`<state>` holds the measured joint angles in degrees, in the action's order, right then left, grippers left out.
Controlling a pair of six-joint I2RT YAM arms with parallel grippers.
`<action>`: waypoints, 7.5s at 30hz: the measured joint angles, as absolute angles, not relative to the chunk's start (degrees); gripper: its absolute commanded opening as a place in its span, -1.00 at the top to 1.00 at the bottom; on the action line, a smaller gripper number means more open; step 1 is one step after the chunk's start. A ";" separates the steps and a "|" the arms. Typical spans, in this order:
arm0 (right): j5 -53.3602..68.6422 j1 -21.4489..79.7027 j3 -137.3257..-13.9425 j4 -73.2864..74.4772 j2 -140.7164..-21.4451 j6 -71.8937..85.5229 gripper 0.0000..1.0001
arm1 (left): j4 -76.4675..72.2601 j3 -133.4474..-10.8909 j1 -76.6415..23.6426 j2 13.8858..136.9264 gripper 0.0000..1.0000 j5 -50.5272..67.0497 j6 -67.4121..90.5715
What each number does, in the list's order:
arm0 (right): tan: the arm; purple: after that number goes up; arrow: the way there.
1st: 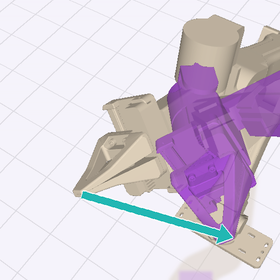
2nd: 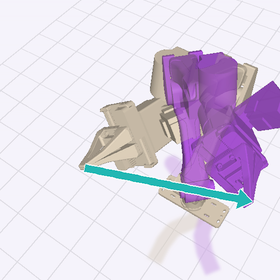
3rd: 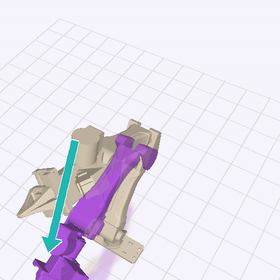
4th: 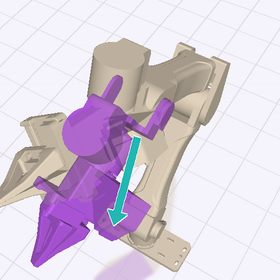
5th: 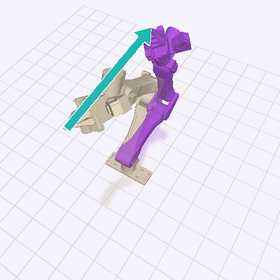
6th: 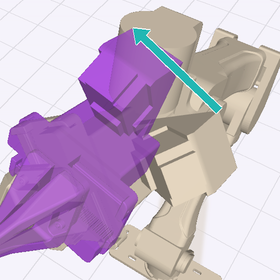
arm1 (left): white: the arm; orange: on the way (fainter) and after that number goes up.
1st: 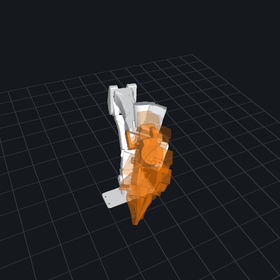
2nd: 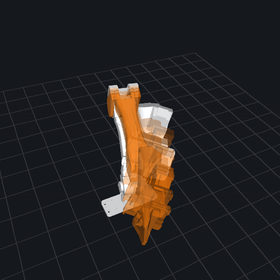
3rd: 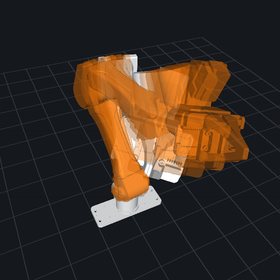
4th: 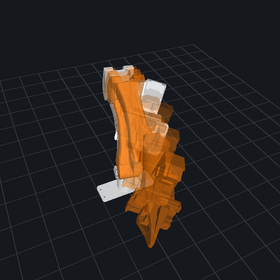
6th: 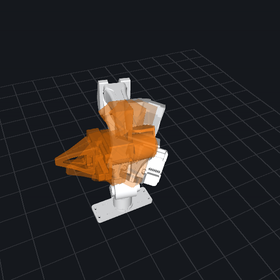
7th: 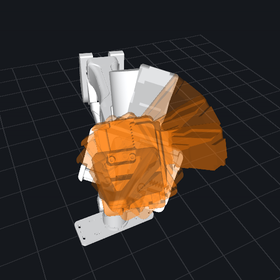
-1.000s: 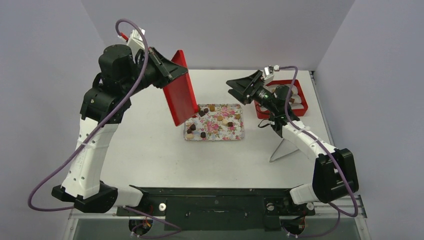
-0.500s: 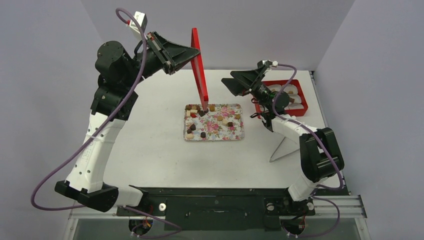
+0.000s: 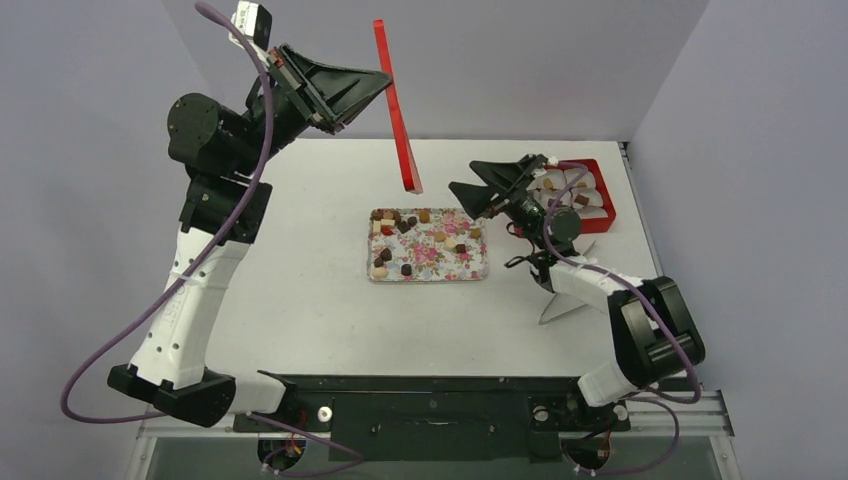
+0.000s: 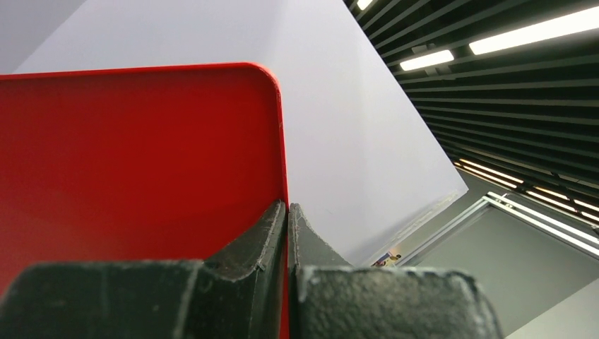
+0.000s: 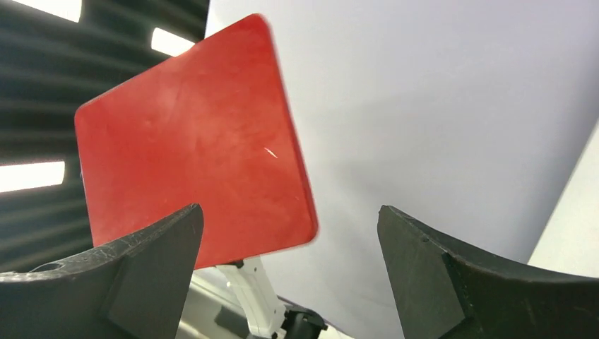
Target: Pack the chocolate
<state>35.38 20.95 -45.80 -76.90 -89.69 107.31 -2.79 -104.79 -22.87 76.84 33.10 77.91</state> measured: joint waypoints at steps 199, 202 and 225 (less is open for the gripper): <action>-2.59 -1.04 -58.06 -17.26 -101.71 86.00 0.96 | 5.37 -72.88 -19.84 89.58 -0.88 27.20 54.76; -2.59 -1.04 -56.73 -18.22 -101.65 86.46 0.88 | 5.37 -72.64 -19.84 90.26 -0.88 27.03 54.68; 0.78 -1.63 -46.50 -18.09 -92.86 88.73 0.43 | 7.09 -71.96 -21.87 94.63 -0.88 24.16 53.47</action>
<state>0.78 -1.63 -46.50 -18.09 -92.86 88.73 7.09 -71.96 -21.87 94.63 24.16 53.47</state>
